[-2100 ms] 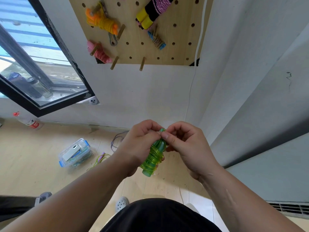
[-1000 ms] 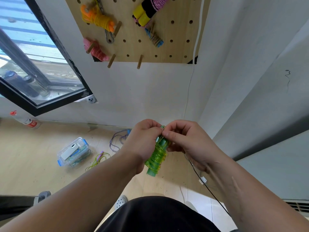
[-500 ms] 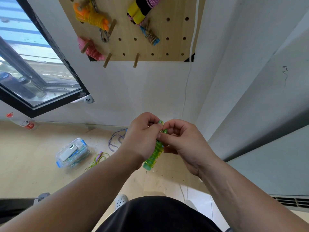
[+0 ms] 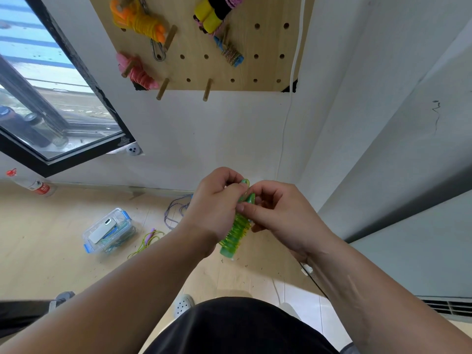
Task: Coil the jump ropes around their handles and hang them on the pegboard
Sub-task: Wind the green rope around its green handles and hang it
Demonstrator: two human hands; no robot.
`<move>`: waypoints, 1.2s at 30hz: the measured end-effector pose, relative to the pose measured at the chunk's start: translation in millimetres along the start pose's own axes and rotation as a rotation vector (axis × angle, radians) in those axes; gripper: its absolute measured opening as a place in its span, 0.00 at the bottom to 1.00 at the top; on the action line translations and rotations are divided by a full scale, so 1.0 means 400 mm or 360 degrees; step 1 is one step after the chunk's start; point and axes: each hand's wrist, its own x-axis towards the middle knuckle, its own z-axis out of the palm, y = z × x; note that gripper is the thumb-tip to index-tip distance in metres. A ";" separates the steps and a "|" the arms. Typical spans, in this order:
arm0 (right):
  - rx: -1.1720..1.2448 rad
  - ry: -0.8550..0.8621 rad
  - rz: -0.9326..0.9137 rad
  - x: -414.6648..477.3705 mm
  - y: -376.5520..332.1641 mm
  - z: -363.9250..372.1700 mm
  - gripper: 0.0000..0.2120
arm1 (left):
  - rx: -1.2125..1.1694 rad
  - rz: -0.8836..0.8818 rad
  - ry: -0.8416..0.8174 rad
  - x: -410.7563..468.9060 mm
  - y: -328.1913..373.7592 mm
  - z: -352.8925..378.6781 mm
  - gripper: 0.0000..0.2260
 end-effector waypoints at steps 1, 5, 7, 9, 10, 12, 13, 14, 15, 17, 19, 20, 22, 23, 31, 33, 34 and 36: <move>-0.0055 -0.0043 0.0025 0.004 -0.002 -0.005 0.06 | 0.0022 0.0006 -0.0001 -0.001 0.000 0.001 0.07; -0.0206 -0.0245 0.0147 0.019 -0.022 -0.027 0.13 | 0.0154 0.0094 -0.0040 -0.003 0.004 0.003 0.06; -0.0281 -0.0272 0.0182 0.029 -0.030 -0.032 0.18 | 0.0162 0.0132 -0.0058 -0.002 0.010 0.005 0.06; -0.0292 -0.0222 0.0149 0.033 -0.033 -0.029 0.21 | 0.0118 0.0137 -0.0050 0.004 0.016 0.003 0.07; -0.0261 -0.0170 0.0111 0.032 -0.032 -0.022 0.22 | 0.0068 0.0120 -0.0023 0.011 0.020 0.001 0.08; -0.0160 -0.0009 -0.0005 0.025 -0.026 0.006 0.18 | -0.0117 0.0044 0.0061 0.032 0.024 -0.006 0.08; -0.0136 0.0075 -0.0060 0.020 -0.024 0.023 0.16 | -0.0238 -0.0004 0.0100 0.041 0.024 -0.008 0.07; -0.0133 0.0141 -0.0099 0.016 -0.022 0.038 0.16 | -0.0339 -0.0047 0.0129 0.048 0.024 -0.009 0.07; -0.0131 0.0174 -0.0115 0.012 -0.022 0.049 0.15 | -0.0410 -0.0084 0.0149 0.052 0.022 -0.008 0.06; -0.0153 0.0173 -0.0079 0.006 -0.025 0.061 0.15 | -0.0521 -0.0143 0.0173 0.052 0.016 -0.003 0.05; -0.0126 0.0132 0.0016 0.001 -0.030 0.062 0.14 | -0.0600 -0.0149 0.0188 0.047 0.012 0.003 0.04; -0.0009 0.0099 0.0094 -0.002 -0.035 0.065 0.14 | -0.0611 -0.0124 0.0199 0.047 0.009 0.006 0.04; 0.0289 0.0041 0.0264 -0.007 -0.046 0.071 0.14 | -0.0609 -0.0058 0.0218 0.046 0.004 0.013 0.04; 0.0404 0.0035 0.0315 -0.007 -0.049 0.073 0.14 | -0.0606 -0.0020 0.0223 0.045 0.003 0.017 0.04; 0.0659 0.0369 0.0327 -0.001 -0.032 0.069 0.13 | -0.0275 0.0196 0.0086 0.050 -0.015 0.004 0.03; 0.0564 0.0449 0.0274 -0.002 -0.032 0.068 0.13 | -0.0243 0.0186 0.0064 0.045 -0.018 0.003 0.06; 0.0521 0.0491 0.0244 -0.002 -0.033 0.069 0.14 | -0.0245 0.0182 0.0055 0.042 -0.018 0.003 0.07; 0.0473 0.0597 0.0187 -0.002 -0.034 0.076 0.14 | -0.0228 0.0213 0.0005 0.035 -0.019 0.004 0.09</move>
